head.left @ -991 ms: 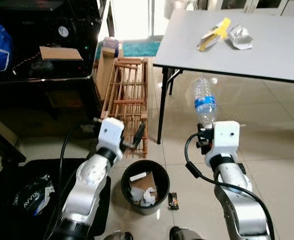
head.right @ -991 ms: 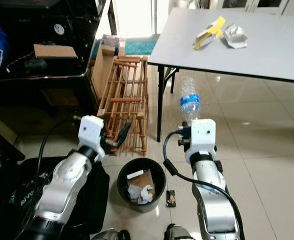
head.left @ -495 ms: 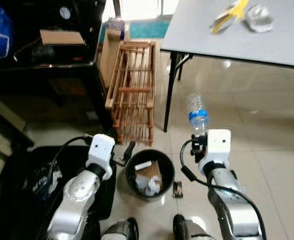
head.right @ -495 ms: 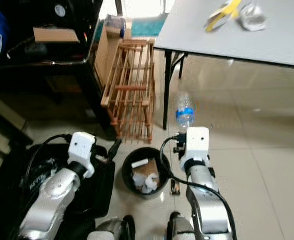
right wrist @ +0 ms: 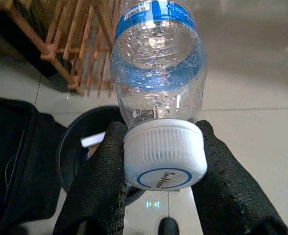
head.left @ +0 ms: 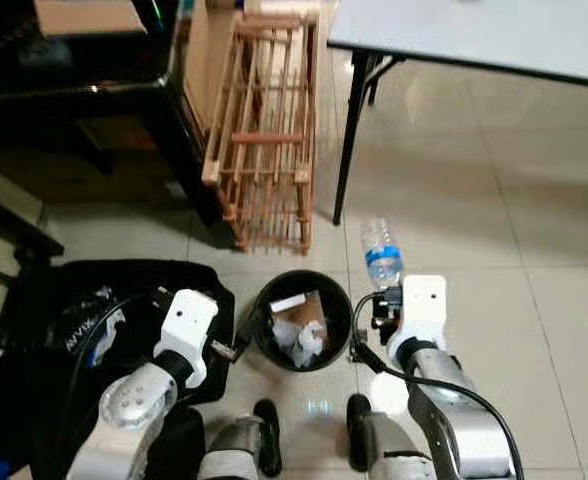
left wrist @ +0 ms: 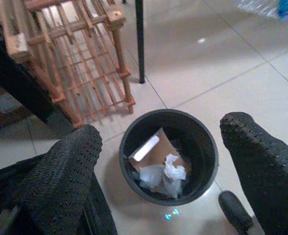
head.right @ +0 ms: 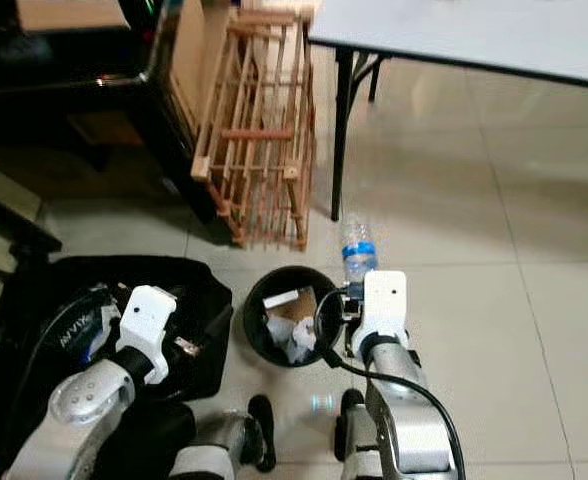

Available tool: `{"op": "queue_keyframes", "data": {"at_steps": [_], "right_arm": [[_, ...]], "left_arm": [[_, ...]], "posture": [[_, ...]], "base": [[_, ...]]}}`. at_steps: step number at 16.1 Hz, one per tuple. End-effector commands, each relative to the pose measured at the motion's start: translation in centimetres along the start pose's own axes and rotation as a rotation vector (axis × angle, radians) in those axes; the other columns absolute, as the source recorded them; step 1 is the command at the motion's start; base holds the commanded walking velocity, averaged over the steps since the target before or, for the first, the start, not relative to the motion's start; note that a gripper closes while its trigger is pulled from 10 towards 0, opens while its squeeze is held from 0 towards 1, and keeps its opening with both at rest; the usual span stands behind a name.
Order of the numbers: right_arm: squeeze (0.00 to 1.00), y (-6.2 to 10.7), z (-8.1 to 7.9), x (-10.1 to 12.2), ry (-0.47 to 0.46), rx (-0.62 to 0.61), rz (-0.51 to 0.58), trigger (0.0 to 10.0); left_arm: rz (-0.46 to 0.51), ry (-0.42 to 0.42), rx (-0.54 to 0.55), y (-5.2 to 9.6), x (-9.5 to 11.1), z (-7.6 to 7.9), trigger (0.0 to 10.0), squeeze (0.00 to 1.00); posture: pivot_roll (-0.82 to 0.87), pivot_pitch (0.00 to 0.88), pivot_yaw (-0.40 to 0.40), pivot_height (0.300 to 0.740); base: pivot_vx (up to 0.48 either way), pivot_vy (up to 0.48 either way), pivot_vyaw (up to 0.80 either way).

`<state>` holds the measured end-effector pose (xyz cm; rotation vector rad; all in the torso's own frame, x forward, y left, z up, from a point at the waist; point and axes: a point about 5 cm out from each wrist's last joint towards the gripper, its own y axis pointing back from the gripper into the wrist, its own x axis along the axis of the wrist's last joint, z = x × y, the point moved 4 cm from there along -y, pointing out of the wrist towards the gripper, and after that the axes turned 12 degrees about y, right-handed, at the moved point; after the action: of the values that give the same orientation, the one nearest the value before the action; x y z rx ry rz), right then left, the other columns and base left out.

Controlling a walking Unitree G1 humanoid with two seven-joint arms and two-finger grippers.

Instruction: Picking trash to rubbish bin

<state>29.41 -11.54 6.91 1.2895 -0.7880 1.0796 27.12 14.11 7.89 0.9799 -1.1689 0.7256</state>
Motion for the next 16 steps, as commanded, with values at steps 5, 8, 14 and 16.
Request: {"op": "queue_keyframes", "data": {"at_steps": [5, 8, 14, 16], "right_arm": [[0.00, 0.0, -1.1, -2.2, 0.001, 0.058, -0.093, 10.0], [0.00, -0.1, -1.3, -2.7, 0.002, 0.072, -0.117, 10.0], [0.00, -0.5, -1.5, -3.3, 0.014, 0.088, -0.149, 10.0], [0.00, -0.6, -1.8, -3.4, 0.017, 0.103, -0.160, 10.0]], "left_arm": [[-0.125, 0.037, -0.117, 1.6, -2.2, 1.5, 10.0, 0.00], [-0.167, 0.062, -0.184, 2.1, -2.8, 2.6, 10.0, 0.00], [-0.262, 0.060, -0.317, 2.8, -4.4, 4.2, 10.0, 0.00], [-0.272, 0.053, -0.315, 2.8, -4.8, 4.1, 10.0, 0.00]], "posture": [[0.08, 0.396, 0.092, 0.740], [0.08, 0.403, 0.090, 0.740], [0.07, 0.417, 0.087, 0.740], [0.07, 0.412, 0.087, 0.740]], "base": [[0.000, 0.000, 0.00], [0.000, 0.000, 0.00], [0.000, 0.000, 0.00], [0.000, 0.000, 0.00]]}}
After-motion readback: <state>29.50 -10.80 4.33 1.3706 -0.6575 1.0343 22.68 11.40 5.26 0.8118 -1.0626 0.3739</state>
